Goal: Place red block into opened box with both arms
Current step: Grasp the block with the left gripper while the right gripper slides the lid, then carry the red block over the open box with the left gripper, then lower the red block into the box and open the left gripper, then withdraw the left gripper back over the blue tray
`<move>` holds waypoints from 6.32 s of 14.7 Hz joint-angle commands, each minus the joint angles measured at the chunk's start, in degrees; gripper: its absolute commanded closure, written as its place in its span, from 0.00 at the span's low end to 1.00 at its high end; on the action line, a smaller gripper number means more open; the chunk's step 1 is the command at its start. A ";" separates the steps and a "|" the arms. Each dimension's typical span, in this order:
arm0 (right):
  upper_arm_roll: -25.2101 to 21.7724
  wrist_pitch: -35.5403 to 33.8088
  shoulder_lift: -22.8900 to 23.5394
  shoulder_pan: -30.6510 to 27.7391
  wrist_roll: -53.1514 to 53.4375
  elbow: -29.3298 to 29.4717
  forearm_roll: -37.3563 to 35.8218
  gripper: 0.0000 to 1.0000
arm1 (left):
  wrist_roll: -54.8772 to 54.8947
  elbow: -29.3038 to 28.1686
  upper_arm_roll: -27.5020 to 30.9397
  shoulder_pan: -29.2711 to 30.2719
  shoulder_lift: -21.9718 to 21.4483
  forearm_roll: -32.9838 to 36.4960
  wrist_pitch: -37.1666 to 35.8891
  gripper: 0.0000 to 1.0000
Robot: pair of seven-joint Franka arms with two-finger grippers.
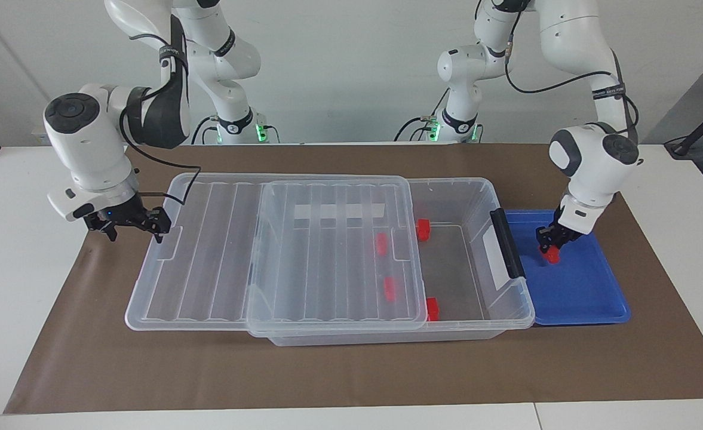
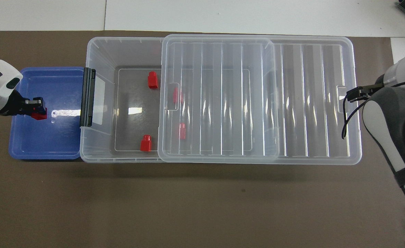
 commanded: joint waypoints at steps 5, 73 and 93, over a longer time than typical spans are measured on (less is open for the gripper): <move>0.75 -3.47 -1.38 -0.56 -1.30 2.46 -1.47 0.00 | -7.34 12.38 -0.08 -5.54 -2.44 0.28 -18.73 1.00; 0.85 -21.67 -14.31 -0.20 7.84 2.56 11.63 0.00 | -32.42 10.90 -2.28 -21.02 -3.82 5.83 -15.84 0.00; 0.85 -21.67 -14.31 -0.20 7.84 2.56 11.63 0.00 | -9.04 10.63 -0.61 -10.13 -13.86 -4.29 -23.76 0.00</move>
